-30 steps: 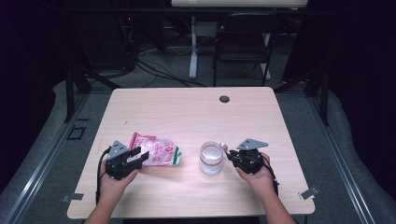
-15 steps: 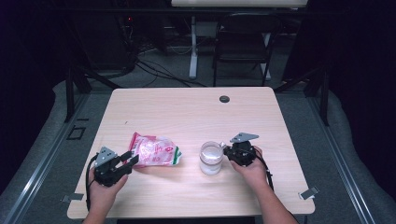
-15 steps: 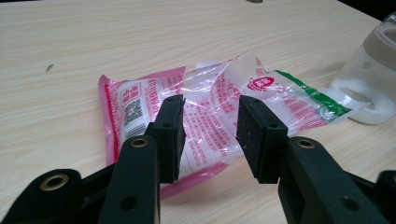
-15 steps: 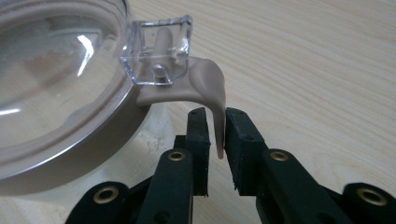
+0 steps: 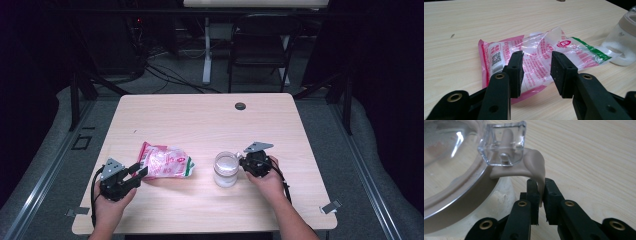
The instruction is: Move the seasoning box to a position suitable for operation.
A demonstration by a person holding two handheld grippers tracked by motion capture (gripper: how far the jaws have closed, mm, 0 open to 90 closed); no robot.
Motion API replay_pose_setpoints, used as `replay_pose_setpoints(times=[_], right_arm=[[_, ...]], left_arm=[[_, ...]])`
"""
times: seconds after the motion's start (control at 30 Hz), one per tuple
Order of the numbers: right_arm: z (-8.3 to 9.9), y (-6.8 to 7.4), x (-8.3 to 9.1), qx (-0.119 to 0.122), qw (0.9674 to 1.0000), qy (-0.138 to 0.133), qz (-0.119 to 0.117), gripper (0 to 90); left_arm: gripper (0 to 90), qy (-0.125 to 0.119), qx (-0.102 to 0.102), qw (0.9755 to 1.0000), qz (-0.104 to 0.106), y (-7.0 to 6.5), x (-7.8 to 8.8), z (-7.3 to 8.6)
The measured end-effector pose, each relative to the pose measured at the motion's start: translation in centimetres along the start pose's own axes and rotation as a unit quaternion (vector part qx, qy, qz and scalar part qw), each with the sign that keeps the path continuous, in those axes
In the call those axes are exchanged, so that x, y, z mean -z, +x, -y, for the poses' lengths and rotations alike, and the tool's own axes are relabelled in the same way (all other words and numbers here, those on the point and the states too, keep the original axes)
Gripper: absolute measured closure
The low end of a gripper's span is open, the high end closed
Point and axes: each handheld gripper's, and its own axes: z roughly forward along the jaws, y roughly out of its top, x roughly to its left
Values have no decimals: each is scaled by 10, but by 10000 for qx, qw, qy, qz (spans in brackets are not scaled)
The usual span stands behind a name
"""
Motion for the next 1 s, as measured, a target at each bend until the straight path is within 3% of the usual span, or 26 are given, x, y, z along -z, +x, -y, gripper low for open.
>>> replay_pose_setpoints(times=[0.6, 1.0], right_arm=[[11, 19, 16, 220, 9996, 165, 78, 836], [24, 37, 33, 249, 9995, 189, -70, 785]], left_arm=[[625, 14, -250, 9992, 307, -14, -20, -10], [626, 36, -450, 9969, 649, -27, -39, -22]])
